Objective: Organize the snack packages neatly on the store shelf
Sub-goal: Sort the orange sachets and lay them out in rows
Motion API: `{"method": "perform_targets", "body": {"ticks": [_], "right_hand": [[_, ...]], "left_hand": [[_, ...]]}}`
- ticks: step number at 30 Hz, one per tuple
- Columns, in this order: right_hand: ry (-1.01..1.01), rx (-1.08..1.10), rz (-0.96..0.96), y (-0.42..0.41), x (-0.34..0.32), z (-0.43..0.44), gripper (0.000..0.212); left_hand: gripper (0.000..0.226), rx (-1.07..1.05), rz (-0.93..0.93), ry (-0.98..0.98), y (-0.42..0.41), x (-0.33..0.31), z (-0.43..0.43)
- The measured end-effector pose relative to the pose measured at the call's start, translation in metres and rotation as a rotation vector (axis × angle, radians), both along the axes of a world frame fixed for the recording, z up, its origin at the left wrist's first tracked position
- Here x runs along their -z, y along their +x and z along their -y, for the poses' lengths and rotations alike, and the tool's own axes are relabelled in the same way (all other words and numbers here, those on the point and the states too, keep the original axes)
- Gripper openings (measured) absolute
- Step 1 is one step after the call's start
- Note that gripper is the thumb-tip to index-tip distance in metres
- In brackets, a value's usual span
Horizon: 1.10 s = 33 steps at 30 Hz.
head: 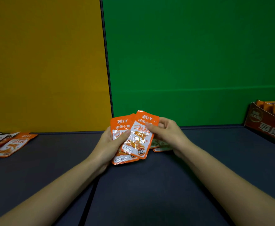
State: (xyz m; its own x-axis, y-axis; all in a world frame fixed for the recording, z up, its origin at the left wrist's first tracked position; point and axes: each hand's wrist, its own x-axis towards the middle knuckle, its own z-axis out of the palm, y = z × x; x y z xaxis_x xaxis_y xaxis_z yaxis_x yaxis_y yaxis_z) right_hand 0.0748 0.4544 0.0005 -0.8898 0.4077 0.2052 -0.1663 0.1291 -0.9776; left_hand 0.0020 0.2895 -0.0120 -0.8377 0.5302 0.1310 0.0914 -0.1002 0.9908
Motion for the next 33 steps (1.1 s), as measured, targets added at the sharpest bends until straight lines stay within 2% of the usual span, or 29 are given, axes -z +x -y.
{"method": "perform_targets", "body": {"ticks": [4, 7, 10, 12, 16, 19, 21, 24, 26, 29, 33], "right_hand": [[-0.154, 0.161, -0.051, 0.010, -0.013, -0.033, 0.025], [-0.027, 0.191, 0.114, 0.016, -0.007, -0.043, 0.029], [0.115, 0.101, 0.194, 0.014, -0.008, -0.031, 0.041], [0.139, 0.046, 0.215, 0.013, -0.011, -0.022, 0.031], [-0.023, -0.055, 0.206, 0.007, -0.004, -0.012, 0.016], [-0.101, -0.070, 0.133, 0.003, -0.003, -0.011, 0.010], [-0.244, -0.016, 0.034, 0.002, -0.008, -0.023, 0.010], [-0.375, 0.199, -0.067, 0.009, -0.014, -0.056, 0.007], [-0.322, 0.339, -0.021, 0.017, -0.010, -0.080, 0.015], [-0.202, 0.430, 0.098, 0.024, -0.001, -0.104, 0.025], [0.142, 0.470, 0.243, 0.025, 0.005, -0.119, 0.026]], "left_hand": [[0.026, -0.034, 0.002, 0.014, -0.004, 0.001, 0.002], [0.030, -0.054, 0.017, 0.015, -0.006, 0.003, 0.001], [0.027, -0.056, 0.023, 0.016, -0.004, 0.004, -0.003], [0.027, -0.064, 0.020, 0.023, -0.003, 0.003, -0.005], [0.039, -0.066, -0.002, 0.041, -0.001, 0.003, -0.006], [0.036, -0.050, -0.013, 0.038, 0.000, 0.003, -0.008], [0.026, -0.064, -0.007, 0.060, -0.002, 0.002, -0.007], [0.014, -0.102, 0.034, 0.044, -0.007, -0.001, -0.002], [0.014, -0.095, 0.070, -0.019, -0.009, -0.001, 0.002], [0.022, -0.070, 0.114, -0.082, -0.009, -0.001, 0.004], [0.027, -0.057, 0.118, -0.120, -0.008, -0.003, 0.002]]}}
